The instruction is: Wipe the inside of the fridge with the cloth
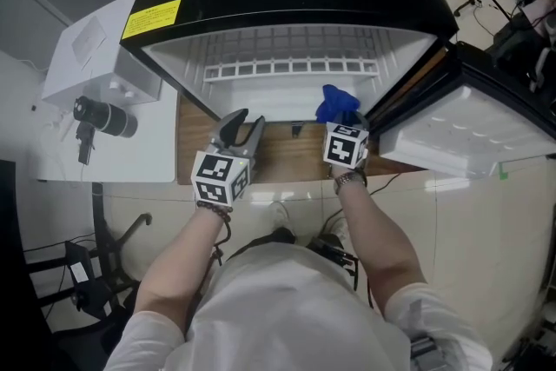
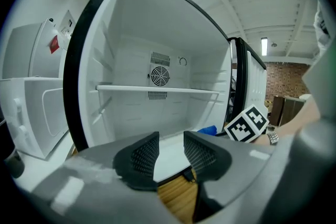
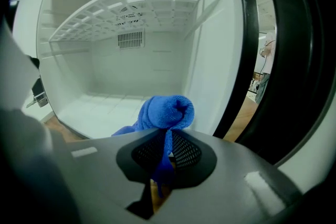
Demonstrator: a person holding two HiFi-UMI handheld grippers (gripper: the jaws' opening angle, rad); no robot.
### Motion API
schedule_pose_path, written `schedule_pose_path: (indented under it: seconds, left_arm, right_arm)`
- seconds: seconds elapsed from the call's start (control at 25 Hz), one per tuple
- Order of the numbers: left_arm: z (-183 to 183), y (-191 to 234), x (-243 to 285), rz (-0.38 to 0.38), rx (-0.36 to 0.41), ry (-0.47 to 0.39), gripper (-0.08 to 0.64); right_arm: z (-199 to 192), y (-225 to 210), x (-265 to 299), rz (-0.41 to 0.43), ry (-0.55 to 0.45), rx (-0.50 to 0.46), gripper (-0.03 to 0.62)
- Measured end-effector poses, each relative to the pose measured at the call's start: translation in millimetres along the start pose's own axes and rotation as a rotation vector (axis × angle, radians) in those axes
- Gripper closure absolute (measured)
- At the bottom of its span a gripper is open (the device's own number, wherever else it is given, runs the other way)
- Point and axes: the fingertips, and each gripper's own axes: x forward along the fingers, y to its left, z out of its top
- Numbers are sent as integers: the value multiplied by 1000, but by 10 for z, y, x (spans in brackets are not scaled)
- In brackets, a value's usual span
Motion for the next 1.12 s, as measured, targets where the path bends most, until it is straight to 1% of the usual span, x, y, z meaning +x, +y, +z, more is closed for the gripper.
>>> schedule_pose_path:
  seconds: [0.12,0.32,0.48,0.64,0.72,0.8,0.96,1.04,1.12]
  left_arm:
    - [8,-44,37,-13,8,4,422]
    - [47,-95,95,-34,13,7,422]
    - [77,-164,178,-67,27,18,419]
    - [149,-303,294,-135,74,34,401]
    - [179,-387,352,-178,118,49,387]
    - [186,-464,407,-218,177,70,381]
    - [189,-590,487,-290,341,107,355]
    - [214,-678,501,-332,424,110,342]
    - [236,-800,498,-384,495,110,311]
  right_arm:
    - [-5,-51,-13,-11,1,0,563]
    - [97,-18,-104,15,-36,-10,565]
    - [247,51,-269,65,-92,-43,563]
    - [416,159,-498,154,-153,-94,563]
    - [490,216,-622,210,-181,-131,563]
    - [569,283,-769,279,-206,-160,563]
    - [687,410,-1070,429,-248,-221,563]
    - [716,466,-1208,501,-256,-249,563]
    - [716,526,-1337,574,-258,-283,563]
